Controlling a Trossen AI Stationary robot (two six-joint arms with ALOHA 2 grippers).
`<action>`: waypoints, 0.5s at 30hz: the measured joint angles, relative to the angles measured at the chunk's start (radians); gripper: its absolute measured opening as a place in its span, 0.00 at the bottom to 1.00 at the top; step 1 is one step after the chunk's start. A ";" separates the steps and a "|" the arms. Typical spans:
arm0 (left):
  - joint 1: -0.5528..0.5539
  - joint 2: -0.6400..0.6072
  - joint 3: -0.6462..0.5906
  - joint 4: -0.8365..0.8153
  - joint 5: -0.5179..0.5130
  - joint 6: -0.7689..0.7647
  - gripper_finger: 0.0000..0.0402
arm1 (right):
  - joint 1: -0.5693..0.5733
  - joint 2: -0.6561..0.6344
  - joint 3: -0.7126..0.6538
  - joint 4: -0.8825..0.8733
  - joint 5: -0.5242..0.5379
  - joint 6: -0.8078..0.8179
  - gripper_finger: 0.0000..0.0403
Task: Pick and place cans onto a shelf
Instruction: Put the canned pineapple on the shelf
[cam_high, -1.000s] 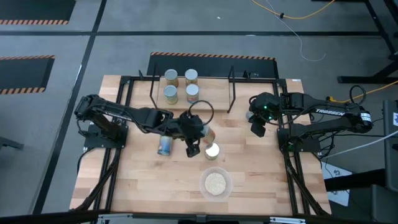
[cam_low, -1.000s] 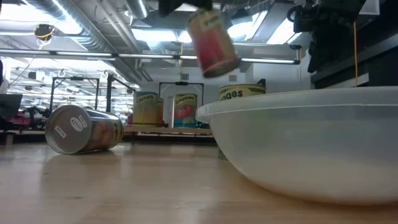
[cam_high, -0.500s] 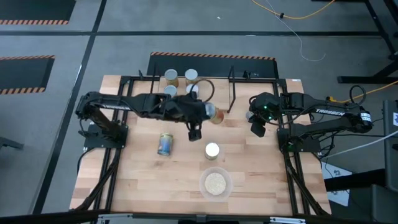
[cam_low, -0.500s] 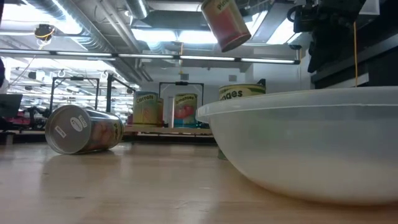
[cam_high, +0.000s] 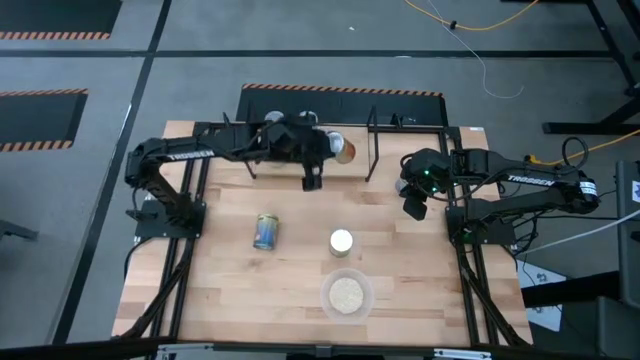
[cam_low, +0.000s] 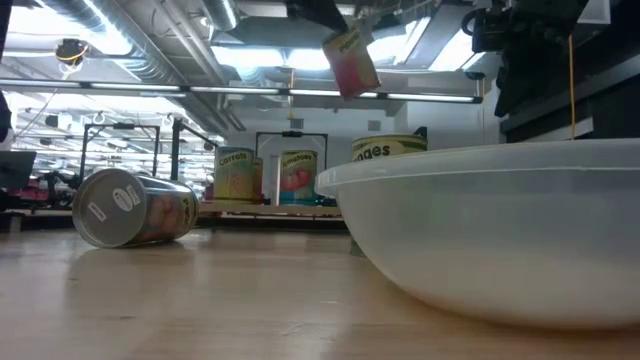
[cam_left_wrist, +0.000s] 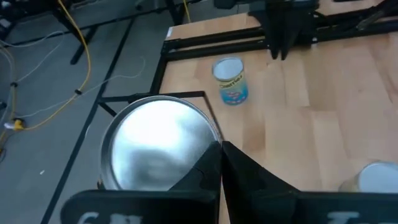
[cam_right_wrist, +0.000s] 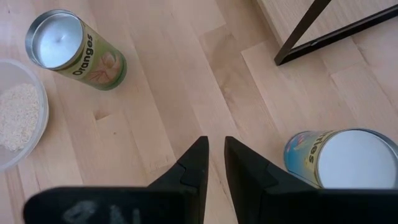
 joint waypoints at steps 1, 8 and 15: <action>0.017 0.001 0.000 0.001 0.019 0.010 0.00 | 0.000 0.000 0.000 0.000 0.000 0.000 0.14; 0.139 0.045 0.000 0.041 0.133 0.087 0.00 | 0.000 0.000 0.000 0.000 0.000 0.001 0.14; 0.230 0.124 0.000 0.076 0.209 0.121 0.00 | 0.000 0.000 0.000 0.001 0.000 0.002 0.14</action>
